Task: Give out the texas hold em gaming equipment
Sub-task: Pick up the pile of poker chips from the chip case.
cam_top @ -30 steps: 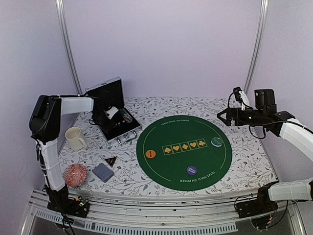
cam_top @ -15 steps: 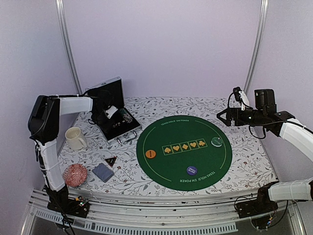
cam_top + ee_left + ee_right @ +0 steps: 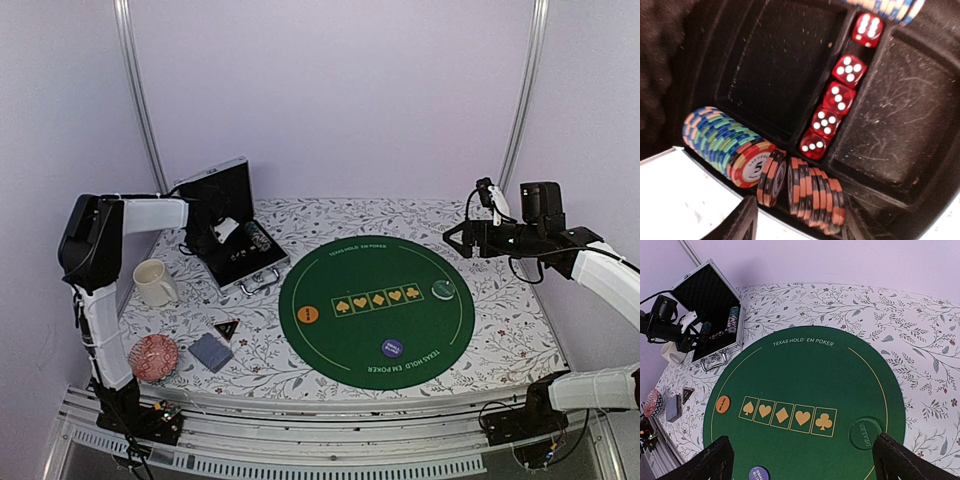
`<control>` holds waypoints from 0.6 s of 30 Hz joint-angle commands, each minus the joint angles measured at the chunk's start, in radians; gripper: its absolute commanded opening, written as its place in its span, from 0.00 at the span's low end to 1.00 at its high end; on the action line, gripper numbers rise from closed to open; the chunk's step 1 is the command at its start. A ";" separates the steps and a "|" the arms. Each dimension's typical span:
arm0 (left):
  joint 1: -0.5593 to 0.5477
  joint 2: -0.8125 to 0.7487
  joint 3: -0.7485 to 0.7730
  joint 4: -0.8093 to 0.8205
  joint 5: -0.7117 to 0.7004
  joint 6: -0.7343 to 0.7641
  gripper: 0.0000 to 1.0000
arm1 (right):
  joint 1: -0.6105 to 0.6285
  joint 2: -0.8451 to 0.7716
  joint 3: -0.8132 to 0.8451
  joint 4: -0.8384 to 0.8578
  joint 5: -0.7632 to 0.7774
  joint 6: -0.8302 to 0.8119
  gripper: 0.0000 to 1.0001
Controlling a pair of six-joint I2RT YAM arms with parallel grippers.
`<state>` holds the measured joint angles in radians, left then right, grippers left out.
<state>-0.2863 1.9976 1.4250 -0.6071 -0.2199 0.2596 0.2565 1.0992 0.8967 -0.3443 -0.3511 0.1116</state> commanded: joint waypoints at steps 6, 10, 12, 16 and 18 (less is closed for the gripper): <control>0.022 0.075 0.043 -0.027 0.043 -0.005 0.55 | 0.006 -0.008 0.022 -0.025 -0.010 -0.002 0.99; 0.022 0.067 0.036 -0.020 0.105 0.002 0.50 | 0.006 -0.010 0.021 -0.029 -0.005 -0.001 0.99; 0.025 0.071 0.038 -0.011 0.114 0.004 0.50 | 0.007 -0.010 0.021 -0.028 -0.005 0.000 0.99; 0.037 0.092 0.063 -0.010 0.112 0.000 0.40 | 0.007 -0.008 0.026 -0.028 -0.006 0.003 0.99; 0.039 0.098 0.076 -0.016 0.114 -0.001 0.26 | 0.006 -0.006 0.036 -0.031 -0.006 0.003 0.99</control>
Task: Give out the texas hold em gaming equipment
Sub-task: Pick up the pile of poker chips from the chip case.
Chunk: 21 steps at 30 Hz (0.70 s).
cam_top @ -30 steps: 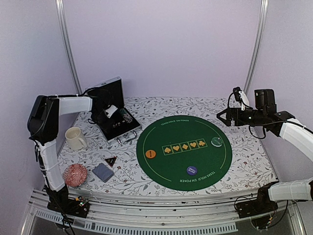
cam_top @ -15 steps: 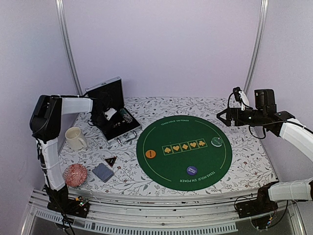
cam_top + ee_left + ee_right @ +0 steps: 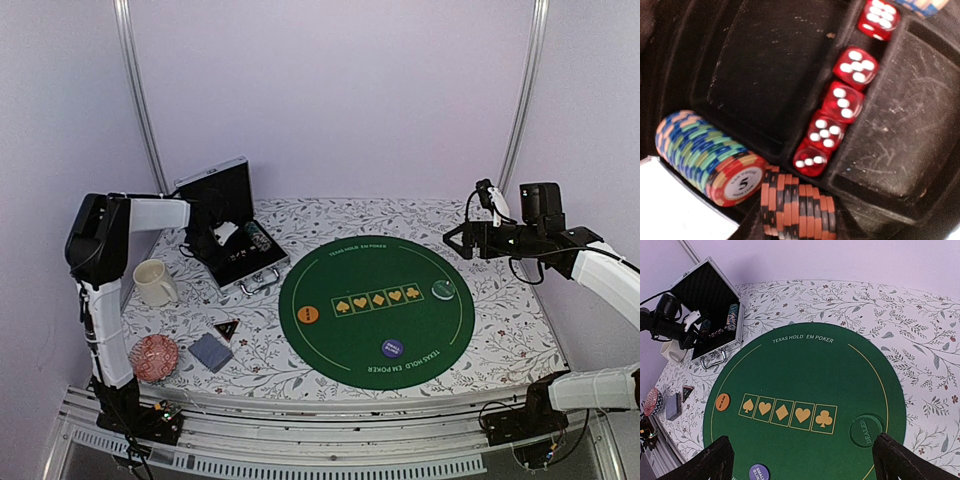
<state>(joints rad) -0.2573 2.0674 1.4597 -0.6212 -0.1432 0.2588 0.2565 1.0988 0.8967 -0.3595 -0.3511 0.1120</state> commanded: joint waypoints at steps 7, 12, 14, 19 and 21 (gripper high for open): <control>0.009 -0.045 0.027 -0.018 0.106 -0.015 0.00 | 0.006 -0.002 0.061 -0.021 -0.016 0.006 0.99; 0.008 -0.156 0.016 -0.049 0.129 -0.075 0.00 | 0.007 0.005 0.079 -0.032 -0.036 0.014 0.99; 0.005 -0.197 0.013 -0.060 0.138 -0.104 0.00 | 0.006 0.009 0.091 -0.044 -0.046 0.014 0.99; -0.028 -0.322 -0.008 -0.073 0.219 -0.203 0.00 | 0.008 0.024 0.126 -0.085 -0.070 0.003 0.99; -0.065 -0.373 -0.029 -0.052 0.260 -0.263 0.00 | 0.022 0.031 0.138 -0.102 -0.077 -0.011 0.99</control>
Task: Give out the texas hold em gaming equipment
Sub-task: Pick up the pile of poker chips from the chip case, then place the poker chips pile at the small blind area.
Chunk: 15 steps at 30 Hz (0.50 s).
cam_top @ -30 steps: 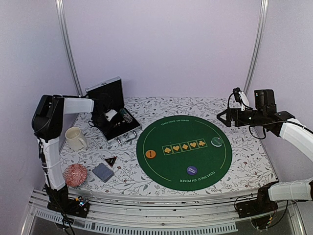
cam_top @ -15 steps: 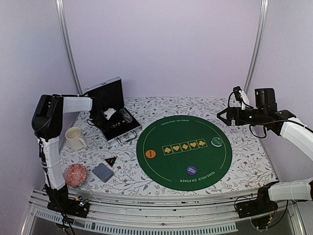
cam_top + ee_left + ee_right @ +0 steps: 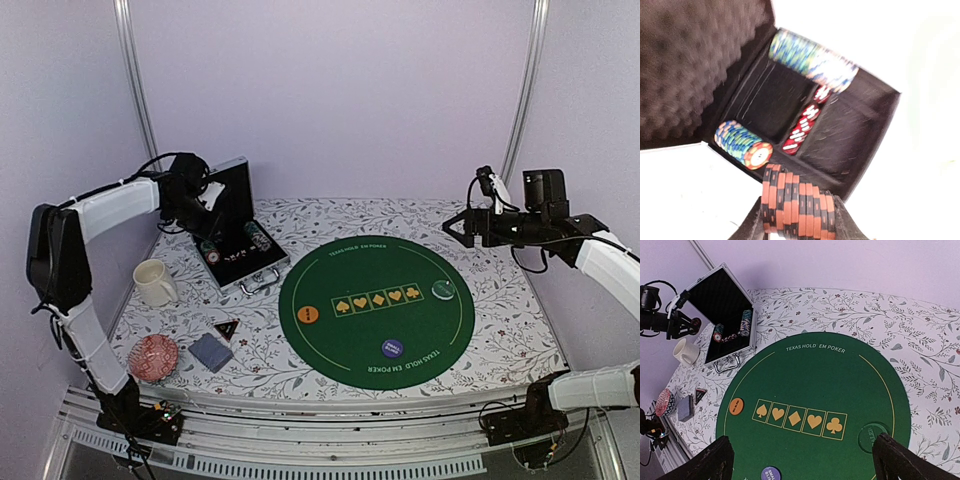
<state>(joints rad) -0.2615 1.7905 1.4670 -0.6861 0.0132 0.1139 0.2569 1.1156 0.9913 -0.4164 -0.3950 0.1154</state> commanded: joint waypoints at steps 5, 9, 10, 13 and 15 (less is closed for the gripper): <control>-0.192 -0.191 -0.107 0.150 0.301 -0.318 0.00 | 0.174 0.021 0.059 -0.050 0.085 -0.087 0.99; -0.297 -0.216 -0.212 0.397 0.527 -0.542 0.00 | 0.338 0.049 0.073 -0.028 0.195 -0.196 1.00; -0.325 -0.211 -0.227 0.466 0.561 -0.590 0.00 | 0.374 0.057 0.072 -0.020 0.218 -0.231 0.99; -0.389 -0.183 -0.263 0.597 0.626 -0.709 0.00 | 0.478 0.075 0.054 0.019 0.278 -0.299 0.98; -0.410 -0.157 -0.288 0.675 0.667 -0.796 0.00 | 0.550 0.082 0.022 0.068 0.291 -0.363 0.96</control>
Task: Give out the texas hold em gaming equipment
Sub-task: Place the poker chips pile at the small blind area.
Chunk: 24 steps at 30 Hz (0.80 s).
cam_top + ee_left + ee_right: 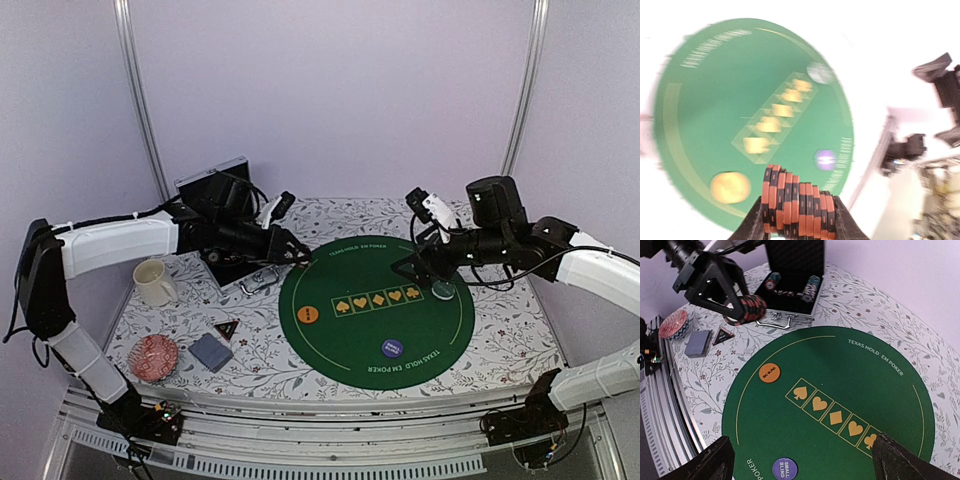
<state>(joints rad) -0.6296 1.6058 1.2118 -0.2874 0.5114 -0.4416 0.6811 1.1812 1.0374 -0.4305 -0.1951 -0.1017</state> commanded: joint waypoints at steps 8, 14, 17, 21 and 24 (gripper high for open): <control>-0.118 0.184 -0.085 0.535 0.265 -0.480 0.00 | 0.202 0.117 -0.069 0.266 0.024 -0.265 0.93; -0.165 0.311 -0.061 0.596 0.266 -0.538 0.00 | 0.203 0.198 -0.056 0.225 0.016 -0.222 0.93; -0.178 0.385 -0.059 0.655 0.278 -0.605 0.00 | 0.204 0.219 -0.081 0.210 0.021 -0.202 0.93; -0.208 0.465 -0.032 0.676 0.279 -0.638 0.00 | 0.203 0.238 -0.127 0.236 0.015 -0.166 0.93; -0.222 0.504 -0.023 0.689 0.276 -0.659 0.00 | 0.204 0.281 -0.133 0.251 0.007 -0.138 0.91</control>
<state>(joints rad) -0.8219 2.0781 1.1515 0.3164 0.7650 -1.0485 0.8829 1.4113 0.9257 -0.2085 -0.1707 -0.2897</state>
